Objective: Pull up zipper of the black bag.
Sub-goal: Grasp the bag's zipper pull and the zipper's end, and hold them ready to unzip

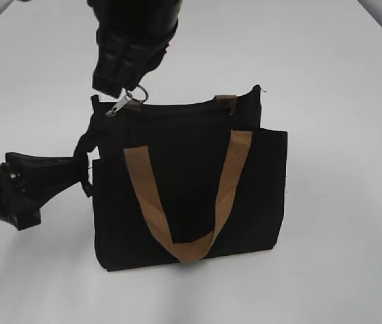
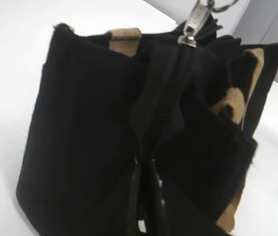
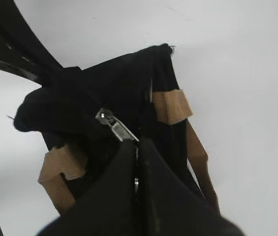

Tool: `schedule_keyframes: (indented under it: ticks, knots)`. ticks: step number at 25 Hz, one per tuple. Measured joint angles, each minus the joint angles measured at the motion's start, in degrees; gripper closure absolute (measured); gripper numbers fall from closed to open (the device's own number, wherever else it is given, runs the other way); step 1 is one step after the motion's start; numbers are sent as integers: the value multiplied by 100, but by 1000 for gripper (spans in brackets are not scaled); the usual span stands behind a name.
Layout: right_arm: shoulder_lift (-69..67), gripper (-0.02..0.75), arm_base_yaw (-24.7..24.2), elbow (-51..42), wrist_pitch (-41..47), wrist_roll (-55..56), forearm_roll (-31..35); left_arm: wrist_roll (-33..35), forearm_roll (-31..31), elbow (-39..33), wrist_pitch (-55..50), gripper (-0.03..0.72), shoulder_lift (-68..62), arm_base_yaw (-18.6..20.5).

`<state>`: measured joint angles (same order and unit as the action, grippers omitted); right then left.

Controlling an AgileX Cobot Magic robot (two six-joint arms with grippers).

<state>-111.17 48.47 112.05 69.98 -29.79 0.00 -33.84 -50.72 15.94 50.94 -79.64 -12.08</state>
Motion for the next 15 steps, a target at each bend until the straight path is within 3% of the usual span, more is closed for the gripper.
schedule_keyframes:
  ticks: [10,15]
  knots:
    - [0,739,-506,0,0,165,322,-15,1327,0,-218,680,0,0]
    - [0,739,-552,0,0,165,634,-15,1445,0,-289,680,-5,0]
